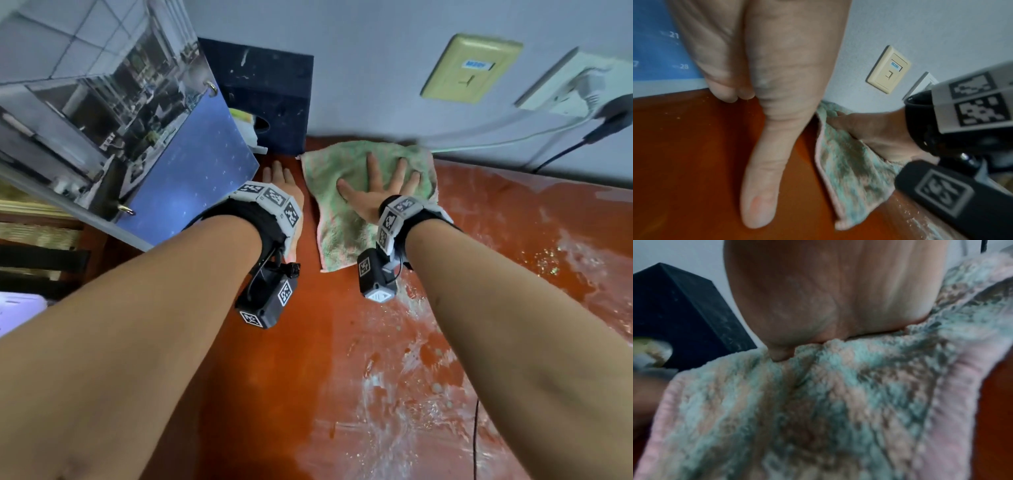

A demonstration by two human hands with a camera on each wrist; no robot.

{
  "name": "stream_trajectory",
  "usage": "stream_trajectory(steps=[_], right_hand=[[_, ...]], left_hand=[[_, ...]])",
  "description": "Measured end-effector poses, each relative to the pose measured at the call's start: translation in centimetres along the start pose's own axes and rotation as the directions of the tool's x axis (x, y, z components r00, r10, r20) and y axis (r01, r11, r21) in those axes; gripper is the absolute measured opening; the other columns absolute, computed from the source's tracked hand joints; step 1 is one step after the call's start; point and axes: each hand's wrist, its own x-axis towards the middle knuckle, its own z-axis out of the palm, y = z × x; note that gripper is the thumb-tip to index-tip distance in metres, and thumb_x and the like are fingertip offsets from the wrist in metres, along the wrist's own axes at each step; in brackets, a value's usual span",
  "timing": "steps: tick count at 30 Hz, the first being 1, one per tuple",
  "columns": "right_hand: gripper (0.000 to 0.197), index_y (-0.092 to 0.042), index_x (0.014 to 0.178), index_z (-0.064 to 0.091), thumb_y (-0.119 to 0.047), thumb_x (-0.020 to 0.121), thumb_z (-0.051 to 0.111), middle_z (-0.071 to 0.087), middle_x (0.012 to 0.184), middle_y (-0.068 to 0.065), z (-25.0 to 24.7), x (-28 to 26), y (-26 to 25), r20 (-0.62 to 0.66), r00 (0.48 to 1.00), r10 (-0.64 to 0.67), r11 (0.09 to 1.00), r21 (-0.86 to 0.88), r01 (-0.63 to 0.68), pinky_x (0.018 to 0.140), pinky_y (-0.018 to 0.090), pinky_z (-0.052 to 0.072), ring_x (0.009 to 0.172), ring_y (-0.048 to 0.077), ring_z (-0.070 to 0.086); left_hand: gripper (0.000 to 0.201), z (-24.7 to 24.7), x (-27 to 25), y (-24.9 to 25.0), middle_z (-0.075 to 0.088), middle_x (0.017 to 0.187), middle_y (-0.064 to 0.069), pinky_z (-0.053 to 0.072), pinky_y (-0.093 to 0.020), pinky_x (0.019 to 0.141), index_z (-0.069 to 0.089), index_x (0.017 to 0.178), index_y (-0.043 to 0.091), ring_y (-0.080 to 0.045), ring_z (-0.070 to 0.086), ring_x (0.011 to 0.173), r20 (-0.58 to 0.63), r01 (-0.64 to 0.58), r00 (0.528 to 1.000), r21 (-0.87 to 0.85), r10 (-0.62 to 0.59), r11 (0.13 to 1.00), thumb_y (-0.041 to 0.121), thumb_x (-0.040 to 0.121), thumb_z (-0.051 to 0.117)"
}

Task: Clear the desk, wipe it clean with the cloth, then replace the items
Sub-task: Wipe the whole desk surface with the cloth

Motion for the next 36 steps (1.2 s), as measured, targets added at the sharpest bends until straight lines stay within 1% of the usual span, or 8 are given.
stream_trajectory(steps=[3,8,16,19,25,30,34,36], right_hand=[[0.096,-0.051,0.15,0.007,-0.092,0.068,0.032,-0.019,0.161,0.004,-1.6,0.9,-0.5,0.031,0.999,0.043,0.996,0.077,-0.045,0.113,0.062,-0.012,0.144,0.038,-0.024],[0.132,-0.048,0.147,-0.016,-0.105,0.041,0.036,-0.034,0.155,0.006,-2.7,0.1,-0.8,0.086,0.996,0.028,0.999,-0.021,-0.026,0.112,0.063,-0.014,0.141,0.04,-0.03],[0.133,-0.048,0.144,-0.025,-0.099,0.046,0.049,-0.047,0.147,0.008,-0.9,-3.4,1.6,0.169,0.985,0.026,0.998,-0.064,-0.016,0.111,0.062,-0.015,0.135,0.041,-0.039],[0.134,-0.047,0.146,-0.023,-0.098,0.046,0.051,-0.045,0.149,0.008,-1.2,-2.7,1.3,0.148,0.988,0.034,0.998,-0.062,-0.025,0.111,0.062,-0.014,0.137,0.041,-0.037],[0.134,-0.046,0.148,-0.017,-0.102,0.043,0.044,-0.035,0.155,0.008,-2.8,-0.6,0.2,0.056,0.998,0.043,0.997,-0.06,-0.04,0.111,0.062,-0.013,0.141,0.041,-0.028],[0.13,-0.045,0.15,-0.011,-0.102,0.046,0.041,-0.031,0.157,0.007,-2.9,-0.7,-0.5,0.027,0.999,0.043,0.998,-0.046,-0.042,0.111,0.061,-0.013,0.142,0.04,-0.027],[0.121,-0.043,0.151,-0.01,-0.097,0.057,0.044,-0.032,0.156,0.003,-2.0,-2.2,0.2,0.072,0.997,-0.003,0.998,-0.059,0.008,0.113,0.055,-0.018,0.14,0.039,-0.033],[0.126,-0.049,0.148,-0.014,-0.099,0.05,0.046,-0.039,0.153,0.003,-0.8,-3.5,1.0,0.098,0.995,-0.011,0.999,-0.036,0.015,0.113,0.06,-0.016,0.138,0.038,-0.036]], left_hand=[[0.069,-0.6,0.0,0.8,0.004,0.157,-0.022,0.007,-0.046,0.119,0.01,0.15,0.0,-0.037,0.006,0.145,0.028,0.021,0.999,0.004,-0.021,1.0,0.013,0.096,0.05],[0.057,-1.3,-0.5,2.4,-0.007,0.157,-0.02,0.0,-0.043,0.117,0.0,0.148,-0.007,-0.035,-0.005,0.146,0.13,0.098,0.985,0.112,-0.112,0.989,0.001,0.1,0.031],[0.053,-1.4,-1.0,2.6,0.001,0.157,-0.022,0.006,-0.045,0.117,0.012,0.148,-0.006,-0.037,0.002,0.145,0.103,0.073,0.99,0.224,-0.098,0.972,0.006,0.101,0.032],[0.052,-1.9,-1.0,3.1,-0.002,0.158,-0.019,0.004,-0.043,0.117,0.008,0.148,-0.005,-0.034,-0.001,0.146,0.143,0.1,0.981,0.225,-0.135,0.969,0.0,0.101,0.027],[0.07,-1.5,-0.1,2.1,-0.008,0.158,-0.016,0.005,-0.044,0.117,0.001,0.15,-0.002,-0.034,-0.004,0.146,0.165,0.1,0.977,0.214,-0.137,0.972,0.009,0.097,0.046],[0.075,-0.8,0.6,0.6,-0.01,0.159,-0.014,0.004,-0.041,0.117,-0.006,0.15,0.0,-0.03,-0.003,0.147,0.125,0.103,0.985,0.113,-0.117,0.988,0.01,0.098,0.047],[0.075,-0.5,0.7,0.4,-0.004,0.159,-0.015,0.009,-0.044,0.117,0.001,0.15,-0.001,-0.032,0.003,0.146,0.069,0.103,0.992,0.101,-0.11,0.99,0.012,0.096,0.051],[0.07,-0.6,0.4,0.3,0.006,0.157,-0.02,0.015,-0.046,0.116,0.016,0.148,-0.004,-0.036,0.012,0.144,0.003,0.037,0.999,0.063,-0.038,0.997,0.012,0.093,0.056]])
